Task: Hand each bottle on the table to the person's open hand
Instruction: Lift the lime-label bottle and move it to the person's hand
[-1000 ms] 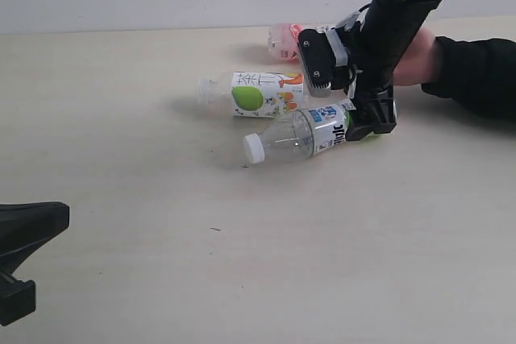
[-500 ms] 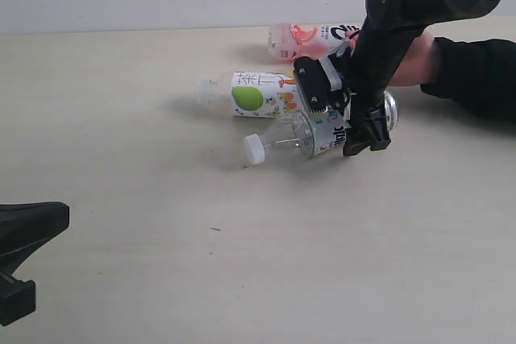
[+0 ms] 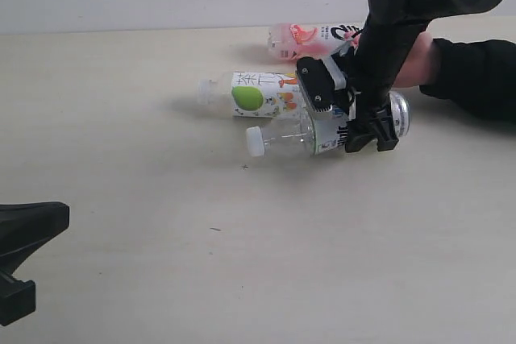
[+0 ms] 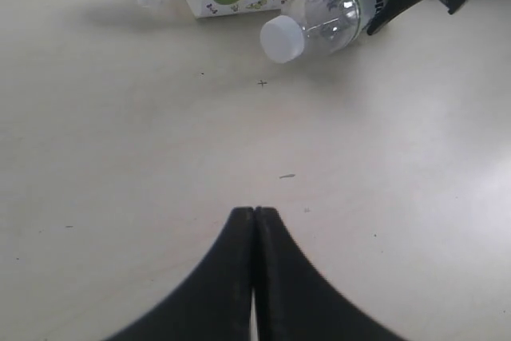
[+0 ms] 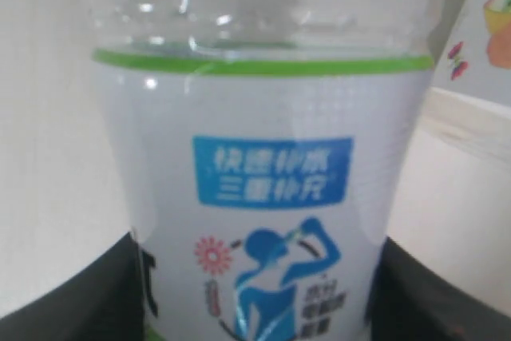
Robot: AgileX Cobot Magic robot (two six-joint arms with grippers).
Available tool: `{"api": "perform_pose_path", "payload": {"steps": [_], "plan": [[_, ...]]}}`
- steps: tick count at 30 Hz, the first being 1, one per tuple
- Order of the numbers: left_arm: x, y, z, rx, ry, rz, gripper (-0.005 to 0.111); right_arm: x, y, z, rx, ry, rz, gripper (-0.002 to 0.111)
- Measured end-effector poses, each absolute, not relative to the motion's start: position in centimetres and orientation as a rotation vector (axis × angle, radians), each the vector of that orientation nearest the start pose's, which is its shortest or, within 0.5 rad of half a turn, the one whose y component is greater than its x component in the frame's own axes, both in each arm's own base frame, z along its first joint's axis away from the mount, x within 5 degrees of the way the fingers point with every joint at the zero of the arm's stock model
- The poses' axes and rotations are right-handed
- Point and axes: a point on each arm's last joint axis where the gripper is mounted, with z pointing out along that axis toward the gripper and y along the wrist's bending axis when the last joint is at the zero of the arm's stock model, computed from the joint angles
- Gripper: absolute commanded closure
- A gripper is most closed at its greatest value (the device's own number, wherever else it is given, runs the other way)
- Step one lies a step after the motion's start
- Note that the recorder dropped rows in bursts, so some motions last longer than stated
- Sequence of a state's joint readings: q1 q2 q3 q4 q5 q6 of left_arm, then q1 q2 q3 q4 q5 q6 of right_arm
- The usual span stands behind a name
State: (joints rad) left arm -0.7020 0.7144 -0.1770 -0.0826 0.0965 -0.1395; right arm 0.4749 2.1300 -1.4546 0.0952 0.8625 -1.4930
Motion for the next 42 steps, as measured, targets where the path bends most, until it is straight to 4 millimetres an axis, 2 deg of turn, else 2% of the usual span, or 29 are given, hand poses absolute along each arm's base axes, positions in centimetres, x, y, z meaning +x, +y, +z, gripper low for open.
{"api": "perform_pose_path", "payload": {"steps": [9,11,13,18,25,28,34,39,42], "plan": [[9.5,-8.1,20.0,0.52,2.104,-0.551,0.107,34.9,18.8,17.1,-2.503,1.754,0.074,0.108],[9.5,-8.1,20.0,0.52,2.104,-0.551,0.107,34.6,18.6,18.3,-2.438,1.831,0.073,0.108],[9.5,-8.1,20.0,0.52,2.104,-0.551,0.107,34.5,18.6,19.6,-2.261,1.981,0.053,0.108],[9.5,-8.1,20.0,0.52,2.104,-0.551,0.107,34.9,18.5,23.2,-1.657,2.275,-0.001,0.108],[9.5,-8.1,20.0,0.52,2.104,-0.551,0.107,35.0,17.3,28.1,-0.907,2.418,-0.012,0.108],[9.5,-8.1,20.0,0.52,2.104,-0.551,0.107,35.1,16.6,29.4,-0.685,2.419,-0.038,0.108],[9.5,-8.1,20.0,0.52,2.104,-0.551,0.107,36.1,15.0,30.1,-0.419,2.463,-0.096,0.108],[9.5,-8.1,20.0,0.52,2.104,-0.551,0.107,37.4,13.5,27.6,-0.284,2.583,-0.091,0.108],[9.5,-8.1,20.0,0.52,2.104,-0.551,0.107,37.9,13.7,25.8,-0.276,2.642,-0.099,0.108]]}}
